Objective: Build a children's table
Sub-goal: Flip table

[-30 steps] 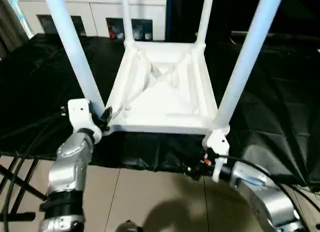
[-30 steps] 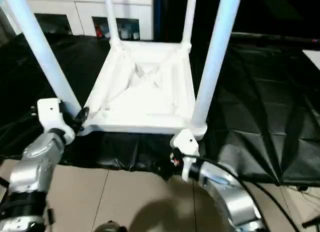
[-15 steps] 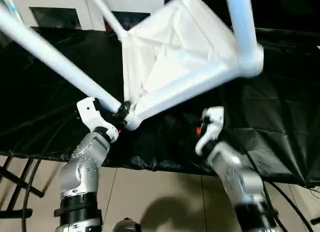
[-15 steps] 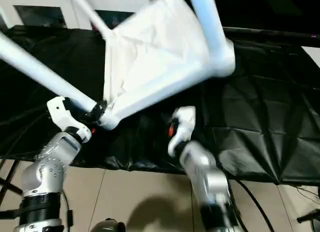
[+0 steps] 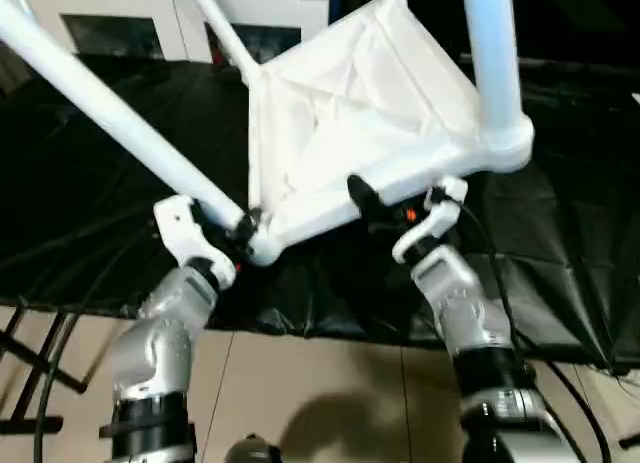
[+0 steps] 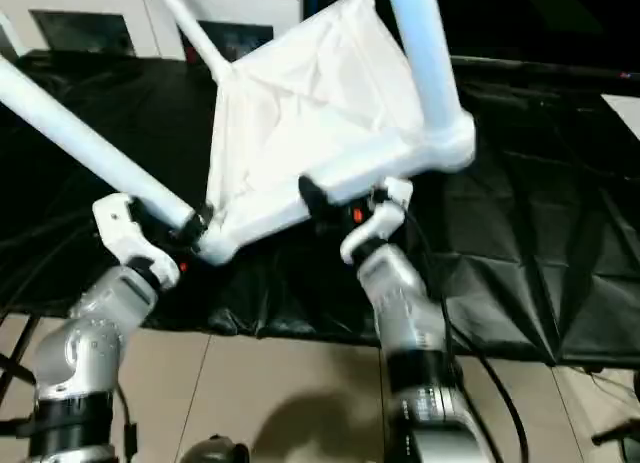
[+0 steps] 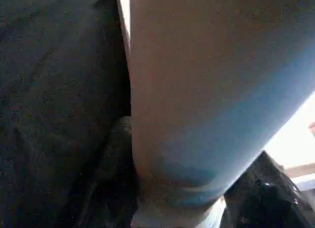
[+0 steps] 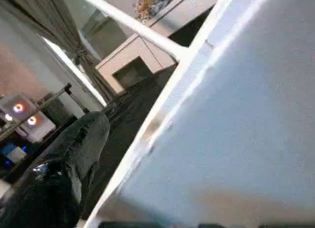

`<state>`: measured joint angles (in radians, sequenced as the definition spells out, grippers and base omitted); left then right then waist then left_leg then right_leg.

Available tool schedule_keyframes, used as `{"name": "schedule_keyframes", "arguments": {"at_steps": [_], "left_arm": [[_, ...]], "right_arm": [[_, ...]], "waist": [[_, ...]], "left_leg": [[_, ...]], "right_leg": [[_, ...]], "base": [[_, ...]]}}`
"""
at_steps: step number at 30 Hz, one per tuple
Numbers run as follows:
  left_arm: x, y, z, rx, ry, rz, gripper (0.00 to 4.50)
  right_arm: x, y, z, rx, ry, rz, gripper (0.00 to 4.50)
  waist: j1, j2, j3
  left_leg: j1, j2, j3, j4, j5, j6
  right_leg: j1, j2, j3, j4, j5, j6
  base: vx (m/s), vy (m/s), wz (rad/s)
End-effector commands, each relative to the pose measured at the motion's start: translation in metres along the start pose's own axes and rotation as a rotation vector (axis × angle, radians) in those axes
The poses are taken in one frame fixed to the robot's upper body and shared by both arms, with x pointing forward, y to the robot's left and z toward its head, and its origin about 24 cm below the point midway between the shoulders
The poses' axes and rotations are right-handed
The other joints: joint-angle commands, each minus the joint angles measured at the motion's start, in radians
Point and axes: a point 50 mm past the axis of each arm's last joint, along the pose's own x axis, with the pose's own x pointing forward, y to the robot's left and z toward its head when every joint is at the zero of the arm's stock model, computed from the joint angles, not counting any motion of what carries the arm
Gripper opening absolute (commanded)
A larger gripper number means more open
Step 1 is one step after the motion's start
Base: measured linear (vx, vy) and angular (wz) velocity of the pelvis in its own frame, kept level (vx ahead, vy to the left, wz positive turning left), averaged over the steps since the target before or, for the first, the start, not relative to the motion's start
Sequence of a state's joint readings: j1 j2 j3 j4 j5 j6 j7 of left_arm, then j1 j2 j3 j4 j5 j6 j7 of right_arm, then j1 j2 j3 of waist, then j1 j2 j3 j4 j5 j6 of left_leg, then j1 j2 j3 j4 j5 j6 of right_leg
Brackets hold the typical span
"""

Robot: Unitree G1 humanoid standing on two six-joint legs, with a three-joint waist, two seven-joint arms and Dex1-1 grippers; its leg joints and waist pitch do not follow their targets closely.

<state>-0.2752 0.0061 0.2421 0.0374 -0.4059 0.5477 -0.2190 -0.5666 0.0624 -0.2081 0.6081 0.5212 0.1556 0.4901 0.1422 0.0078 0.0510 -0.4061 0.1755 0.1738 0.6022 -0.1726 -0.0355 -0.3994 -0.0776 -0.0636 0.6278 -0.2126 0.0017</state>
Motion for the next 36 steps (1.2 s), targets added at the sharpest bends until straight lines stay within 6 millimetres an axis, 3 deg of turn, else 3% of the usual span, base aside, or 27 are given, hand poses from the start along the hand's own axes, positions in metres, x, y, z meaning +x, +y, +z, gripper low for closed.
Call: {"name": "schedule_keyframes", "arguments": {"at_steps": [1, 3, 4, 7, 14, 17, 19, 22, 23, 25, 27, 28, 29, 32, 33, 34, 36], "left_arm": [[0.003, -0.022, 0.006, 0.001, -0.022, -0.142, 2.11], [0.003, -0.023, 0.006, 0.029, -0.016, -0.147, 2.11], [0.003, -0.025, 0.005, 0.043, -0.015, -0.15, 2.11], [0.003, -0.026, 0.004, 0.045, -0.016, -0.151, 2.11], [0.001, -0.028, -0.001, 0.052, -0.01, -0.15, 2.11], [0.002, -0.027, 0.001, 0.066, -0.017, -0.147, 2.11], [0.004, -0.026, 0.002, 0.073, -0.023, -0.142, 2.11], [0.004, -0.025, 0.003, 0.079, -0.025, -0.135, 2.11], [0.005, -0.025, 0.004, 0.081, -0.026, -0.138, 2.11], [0.006, -0.026, 0.004, 0.082, -0.026, -0.144, 2.11], [0.007, -0.027, 0.002, 0.078, -0.022, -0.156, 2.11], [0.007, -0.028, 0.002, 0.076, -0.022, -0.16, 2.11], [0.008, -0.03, 0.0, 0.072, -0.021, -0.167, 2.11], [0.013, -0.032, -0.006, 0.078, -0.006, -0.167, 2.11], [0.014, -0.031, -0.008, 0.106, 0.004, -0.148, 2.11], [0.015, -0.033, -0.007, 0.103, 0.0, -0.16, 2.46], [0.016, -0.033, -0.006, 0.089, -0.004, -0.171, 2.67]], "right_arm": [[0.011, 0.002, 0.007, 0.035, -0.021, 0.004, 4.5], [0.016, 0.003, 0.009, 0.061, -0.028, 0.007, 4.5], [0.02, 0.003, 0.011, 0.099, -0.039, 0.0, 4.5], [0.022, 0.002, 0.011, 0.128, -0.043, -0.008, 4.5], [0.024, 0.001, 0.008, 0.161, -0.046, 0.002, 3.84], [0.025, 0.0, 0.009, 0.164, -0.047, 0.006, 3.53], [0.025, -0.002, 0.009, 0.154, -0.04, -0.002, 3.4], [0.026, -0.003, 0.008, 0.158, -0.041, -0.008, 3.1], [0.026, -0.003, 0.009, 0.158, -0.043, -0.006, 3.04], [0.026, -0.002, 0.01, 0.157, -0.045, -0.002, 2.91], [0.025, -0.004, 0.012, 0.142, -0.052, -0.007, 2.7], [0.024, -0.005, 0.013, 0.137, -0.057, -0.009, 2.64], [0.023, -0.006, 0.016, 0.129, -0.069, -0.012, 2.6], [0.02, -0.01, 0.022, 0.113, -0.092, -0.025, 2.49], [0.019, -0.012, 0.024, 0.101, -0.096, -0.037, 2.44], [0.019, -0.012, 0.027, 0.097, -0.1, -0.034, 2.4], [0.018, -0.012, 0.031, 0.088, -0.116, -0.031, 2.38]], "waist": [[-0.007, 0.005, -0.075], [-0.008, 0.004, -0.074], [-0.012, -0.004, -0.073], [-0.015, -0.002, -0.075], [-0.022, -0.006, -0.077], [-0.022, -0.008, -0.074], [-0.023, -0.005, -0.074], [-0.025, -0.009, -0.075], [-0.024, -0.003, -0.076], [-0.025, -0.004, -0.077], [-0.027, 0.008, -0.078], [-0.027, 0.006, -0.078], [-0.027, 0.018, -0.078], [-0.027, 0.002, -0.079], [-0.026, 0.005, -0.079], [-0.025, 0.007, -0.08], [-0.024, 0.008, -0.079]], "left_leg": [[0.028, 0.055, -0.018, -0.068, -0.097, 0.036], [0.028, 0.055, -0.018, -0.069, -0.104, 0.033], [0.028, 0.055, -0.016, -0.069, -0.113, 0.034], [0.028, 0.054, -0.015, -0.066, -0.098, 0.042], [0.026, 0.053, -0.013, -0.06, -0.06, 0.076], [0.028, 0.055, -0.013, -0.063, -0.082, 0.073], [0.028, 0.055, -0.013, -0.064, -0.086, 0.068], [0.028, 0.055, -0.012, -0.063, -0.084, 0.066], [0.028, 0.054, -0.013, -0.062, -0.078, 0.068], [0.027, 0.054, -0.013, -0.061, -0.066, 0.074], [0.028, 0.054, -0.013, -0.06, -0.069, 0.071], [0.029, 0.054, -0.014, -0.06, -0.072, 0.07], [0.029, 0.054, -0.015, -0.059, -0.074, 0.066], [0.03, 0.054, -0.012, -0.058, -0.065, 0.07], [0.03, 0.054, -0.012, -0.057, -0.062, 0.075], [0.03, 0.055, -0.012, -0.056, -0.059, 0.077], [0.03, 0.055, -0.012, -0.057, -0.06, 0.076]], "right_leg": [[0.051, -0.071, 0.042, -0.053, 0.076, -0.225], [0.052, -0.073, 0.042, -0.054, 0.058, -0.227], [0.052, -0.074, 0.043, -0.055, 0.043, -0.229], [0.051, -0.075, 0.043, -0.053, 0.05, -0.238], [0.052, -0.073, 0.041, -0.049, 0.085, -0.252], [0.05, -0.074, 0.041, -0.053, 0.036, -0.25], [0.049, -0.073, 0.041, -0.053, 0.029, -0.249], [0.05, -0.073, 0.041, -0.053, 0.034, -0.251], [0.05, -0.074, 0.041, -0.051, 0.04, -0.252], [0.05, -0.072, 0.041, -0.05, 0.061, -0.253], [0.049, -0.07, 0.04, -0.05, 0.077, -0.255], [0.049, -0.069, 0.04, -0.05, 0.077, -0.256], [0.048, -0.07, 0.04, -0.048, 0.079, -0.257], [0.052, -0.07, 0.041, -0.047, 0.101, -0.264], [0.051, -0.07, 0.041, -0.049, 0.1, -0.263], [0.05, -0.07, 0.041, -0.048, 0.099, -0.262], [0.05, -0.07, 0.04, -0.049, 0.094, -0.263]], "base": [[0.0, 0.0, 0.0], [0.0, 0.0, 0.0], [0.0, 0.0, 0.0], [0.0, 0.0, 0.0], [0.0, 0.0, 0.0], [0.0, 0.0, 0.0], [0.0, 0.0, 0.0], [0.0, 0.0, 0.0], [0.0, 0.0, 0.0], [0.0, 0.0, 0.0], [0.0, 0.0, 0.0], [0.0, 0.0, 0.0], [0.0, 0.0, 0.0], [0.0, 0.0, 0.0], [0.0, 0.0, 0.0], [0.0, 0.0, 0.0], [0.0, 0.0, 0.0]]}}
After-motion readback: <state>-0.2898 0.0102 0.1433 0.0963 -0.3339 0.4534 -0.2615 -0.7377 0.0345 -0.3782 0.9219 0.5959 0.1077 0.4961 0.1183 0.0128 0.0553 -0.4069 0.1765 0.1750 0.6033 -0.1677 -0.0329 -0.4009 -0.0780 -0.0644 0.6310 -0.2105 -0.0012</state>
